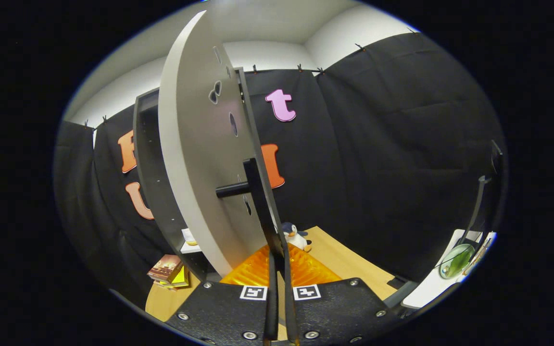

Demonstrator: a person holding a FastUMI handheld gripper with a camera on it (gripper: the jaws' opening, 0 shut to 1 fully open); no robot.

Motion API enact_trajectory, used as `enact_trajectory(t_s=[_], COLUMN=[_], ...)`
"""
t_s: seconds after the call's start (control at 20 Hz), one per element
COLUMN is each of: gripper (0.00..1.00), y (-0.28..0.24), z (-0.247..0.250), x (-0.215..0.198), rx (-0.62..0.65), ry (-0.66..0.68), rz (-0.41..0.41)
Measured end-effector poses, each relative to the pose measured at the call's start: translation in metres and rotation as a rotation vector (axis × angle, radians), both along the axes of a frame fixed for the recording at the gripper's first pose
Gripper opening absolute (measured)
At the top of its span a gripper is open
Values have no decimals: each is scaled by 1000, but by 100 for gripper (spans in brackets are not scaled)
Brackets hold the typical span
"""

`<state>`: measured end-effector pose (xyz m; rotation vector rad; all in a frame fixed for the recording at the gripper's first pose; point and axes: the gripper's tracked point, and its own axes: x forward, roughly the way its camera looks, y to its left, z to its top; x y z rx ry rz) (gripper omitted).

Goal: Open the shoe cabinet door, grab the shoes and put them into the shoe cabinet, then close the shoe cabinet door.

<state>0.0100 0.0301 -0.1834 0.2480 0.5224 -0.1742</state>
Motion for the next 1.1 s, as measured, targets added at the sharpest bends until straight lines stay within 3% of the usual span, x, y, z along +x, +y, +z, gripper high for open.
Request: enact_trajectory(t_s=[0.1,0.25,0.45,0.8,1.1], gripper=[6,10,11,53,73], y=[-3,-1,-4,39,100], z=[3,9,20,1,-79], x=[-6,-16,-40,-81,-94], rx=[6,58,30,-50,45], ry=[7,5,-37,44,183], rz=[6,-53,-85,-30,44])
